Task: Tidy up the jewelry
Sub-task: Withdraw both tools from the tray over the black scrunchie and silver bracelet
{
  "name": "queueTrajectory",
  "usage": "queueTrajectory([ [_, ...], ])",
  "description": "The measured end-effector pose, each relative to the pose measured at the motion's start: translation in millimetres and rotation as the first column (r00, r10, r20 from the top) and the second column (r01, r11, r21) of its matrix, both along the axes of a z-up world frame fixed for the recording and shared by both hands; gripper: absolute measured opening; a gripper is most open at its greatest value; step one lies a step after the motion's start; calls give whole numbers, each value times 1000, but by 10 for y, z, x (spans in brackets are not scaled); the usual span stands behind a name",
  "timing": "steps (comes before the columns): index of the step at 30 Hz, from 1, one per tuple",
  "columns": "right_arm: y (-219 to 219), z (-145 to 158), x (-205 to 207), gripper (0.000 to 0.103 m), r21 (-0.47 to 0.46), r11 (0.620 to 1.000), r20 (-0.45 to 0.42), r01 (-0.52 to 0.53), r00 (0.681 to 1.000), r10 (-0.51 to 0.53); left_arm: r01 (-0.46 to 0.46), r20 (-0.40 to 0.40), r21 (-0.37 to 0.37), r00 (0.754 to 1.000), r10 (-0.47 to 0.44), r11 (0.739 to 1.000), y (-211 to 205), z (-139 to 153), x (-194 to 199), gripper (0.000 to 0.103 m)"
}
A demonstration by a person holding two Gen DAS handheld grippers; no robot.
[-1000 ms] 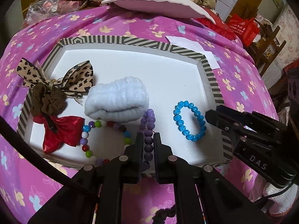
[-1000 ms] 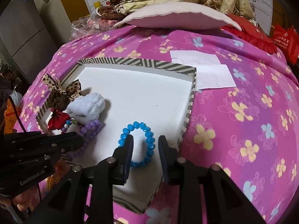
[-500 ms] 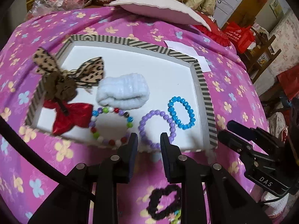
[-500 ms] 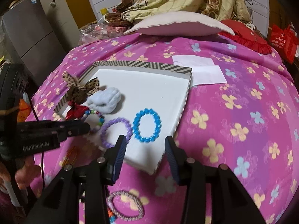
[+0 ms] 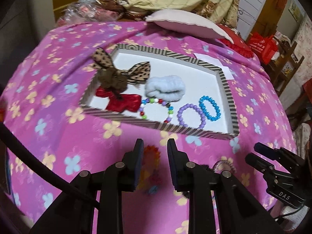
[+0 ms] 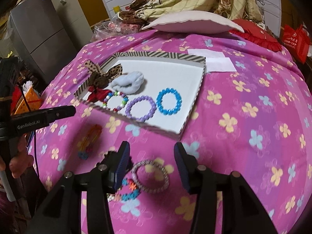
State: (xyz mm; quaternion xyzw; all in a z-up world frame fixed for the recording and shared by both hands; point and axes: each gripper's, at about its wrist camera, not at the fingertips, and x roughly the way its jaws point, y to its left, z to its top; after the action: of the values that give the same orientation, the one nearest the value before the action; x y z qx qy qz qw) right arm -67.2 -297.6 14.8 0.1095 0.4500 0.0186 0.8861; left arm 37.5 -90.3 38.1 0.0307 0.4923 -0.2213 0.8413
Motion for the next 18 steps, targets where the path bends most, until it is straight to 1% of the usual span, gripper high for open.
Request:
queueTrajectory([
  [5,97,-32,-151,52,-7,1000,-8,3,1000,-3,-16,9,30,1000,16,999,54,-74,-191,46],
  [11,128,-44,-308,52,4,1000,-7,11,1000,-11,-30,4,35,1000,29,999,120,-152,-382,46],
  [14,156,-23,-368,52,7,1000,-3,9,1000,-9,-41,40,47,998,39,998,139,-139,-486,46],
  [18,202,-1,-413,52,9,1000,0,1,1000,-1,-45,61,53,997,41,998,141,-127,-557,46],
])
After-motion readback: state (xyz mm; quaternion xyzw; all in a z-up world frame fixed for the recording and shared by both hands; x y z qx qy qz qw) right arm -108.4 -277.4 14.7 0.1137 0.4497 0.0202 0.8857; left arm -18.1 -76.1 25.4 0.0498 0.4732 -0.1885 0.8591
